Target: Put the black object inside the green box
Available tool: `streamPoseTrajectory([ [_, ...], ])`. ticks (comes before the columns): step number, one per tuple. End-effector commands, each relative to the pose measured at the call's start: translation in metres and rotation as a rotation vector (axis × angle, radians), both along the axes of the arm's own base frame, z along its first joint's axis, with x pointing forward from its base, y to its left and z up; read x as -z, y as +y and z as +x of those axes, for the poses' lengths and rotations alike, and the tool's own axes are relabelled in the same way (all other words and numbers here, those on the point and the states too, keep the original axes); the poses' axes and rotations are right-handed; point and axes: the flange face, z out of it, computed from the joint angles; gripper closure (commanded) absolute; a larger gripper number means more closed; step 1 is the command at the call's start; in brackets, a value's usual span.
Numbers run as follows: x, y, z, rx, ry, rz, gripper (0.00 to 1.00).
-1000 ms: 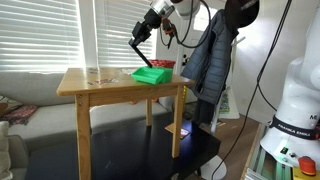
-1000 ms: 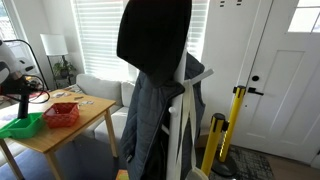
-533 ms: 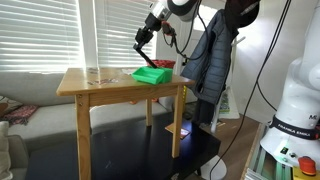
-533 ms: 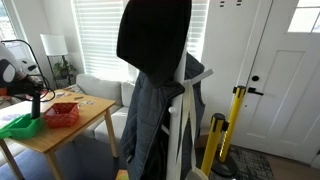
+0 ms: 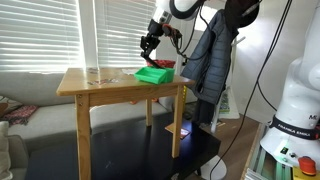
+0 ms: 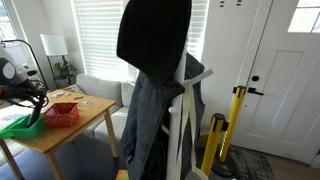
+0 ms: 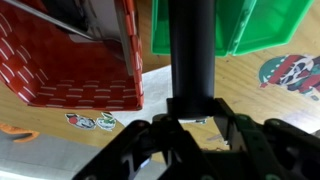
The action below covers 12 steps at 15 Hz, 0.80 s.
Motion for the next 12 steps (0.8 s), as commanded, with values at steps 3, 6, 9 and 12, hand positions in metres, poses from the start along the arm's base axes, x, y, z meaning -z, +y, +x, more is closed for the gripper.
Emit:
streamPoseTrajectory([
  [3, 0.006, -0.001, -0.014, 0.107, 0.071, -0.035, 0.84],
  [6, 0.013, -0.001, -0.018, 0.133, 0.114, -0.043, 0.84],
  [9, 0.016, 0.000, -0.020, 0.143, 0.145, -0.054, 0.84],
  [12, 0.020, 0.001, -0.023, 0.138, 0.174, -0.067, 0.84],
])
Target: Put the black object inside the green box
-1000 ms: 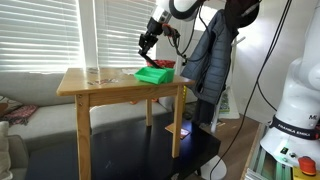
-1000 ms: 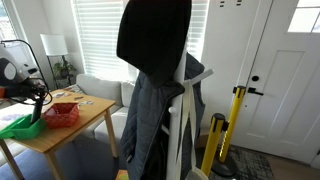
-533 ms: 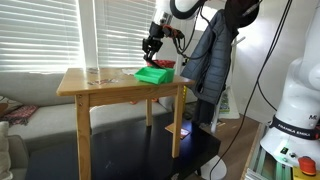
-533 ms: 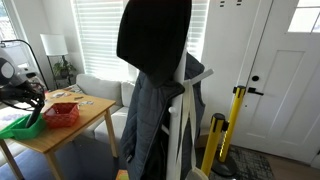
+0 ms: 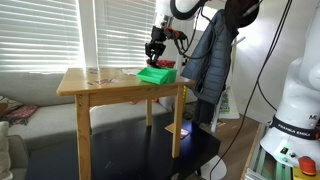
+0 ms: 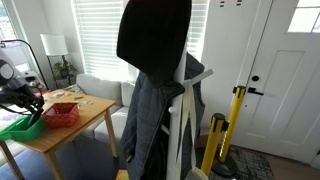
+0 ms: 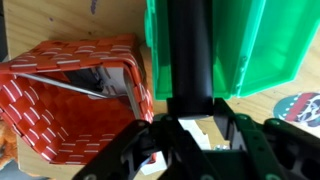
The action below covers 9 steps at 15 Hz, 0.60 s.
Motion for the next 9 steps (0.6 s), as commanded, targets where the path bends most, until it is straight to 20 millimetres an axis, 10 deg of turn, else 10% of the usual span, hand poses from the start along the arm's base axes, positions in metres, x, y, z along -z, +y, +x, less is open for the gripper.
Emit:
streamPoseTrajectory([
  [1, -0.0010, 0.0036, -0.0101, 0.010, 0.036, -0.023, 0.84],
  [2, -0.0004, 0.0046, -0.0111, 0.007, 0.048, -0.023, 0.84],
  [3, 0.0000, 0.0057, -0.0116, 0.004, 0.054, -0.024, 0.50],
  [5, 0.0005, 0.0079, -0.0126, 0.001, 0.062, -0.025, 0.26],
  [9, -0.0047, 0.0120, -0.0131, -0.004, 0.050, -0.020, 0.00],
])
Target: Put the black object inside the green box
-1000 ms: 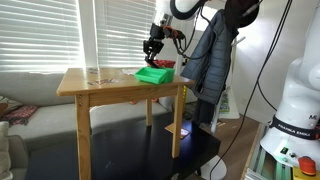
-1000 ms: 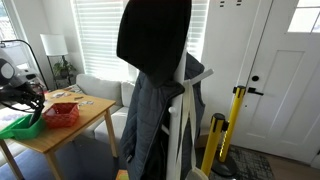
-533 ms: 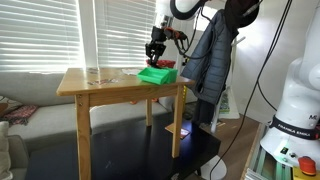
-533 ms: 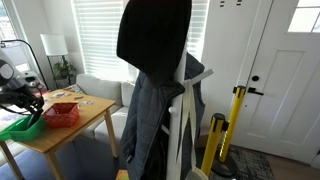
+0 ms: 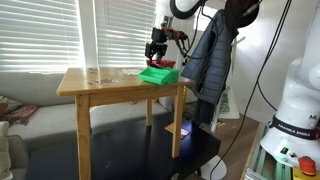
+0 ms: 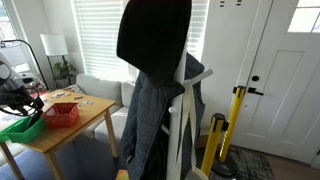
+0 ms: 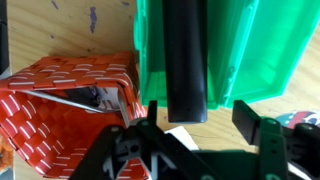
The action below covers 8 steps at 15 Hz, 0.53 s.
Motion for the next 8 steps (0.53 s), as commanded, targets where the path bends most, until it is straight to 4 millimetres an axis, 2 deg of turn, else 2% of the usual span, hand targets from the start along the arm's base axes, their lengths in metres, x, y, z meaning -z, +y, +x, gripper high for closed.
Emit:
streamPoseTrajectory([
  [1, -0.015, 0.006, -0.006, 0.006, -0.001, 0.005, 0.00],
  [5, -0.042, 0.008, -0.016, 0.030, 0.028, 0.016, 0.00],
  [8, -0.075, 0.003, -0.033, 0.062, 0.059, 0.034, 0.00],
])
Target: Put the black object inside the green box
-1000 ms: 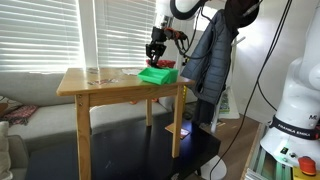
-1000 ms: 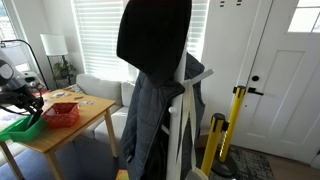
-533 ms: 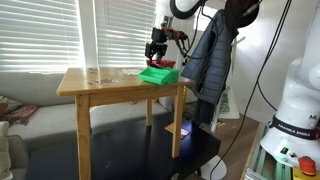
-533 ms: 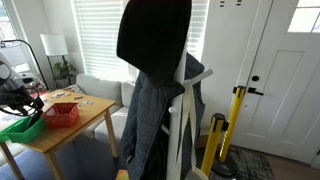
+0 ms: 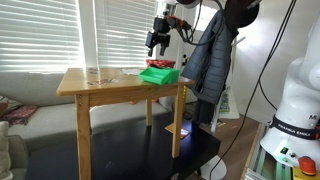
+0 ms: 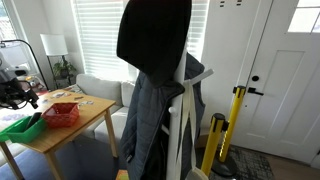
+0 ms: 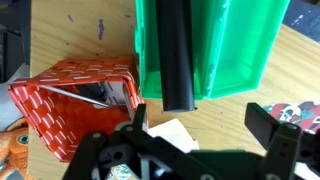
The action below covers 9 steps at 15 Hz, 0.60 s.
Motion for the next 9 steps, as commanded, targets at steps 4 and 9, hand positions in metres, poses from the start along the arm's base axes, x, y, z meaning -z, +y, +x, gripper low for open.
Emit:
streamPoseTrajectory([
  [4, -0.074, -0.017, -0.046, 0.101, 0.080, 0.058, 0.00],
  [9, -0.110, -0.038, -0.084, 0.138, 0.114, 0.096, 0.00],
])
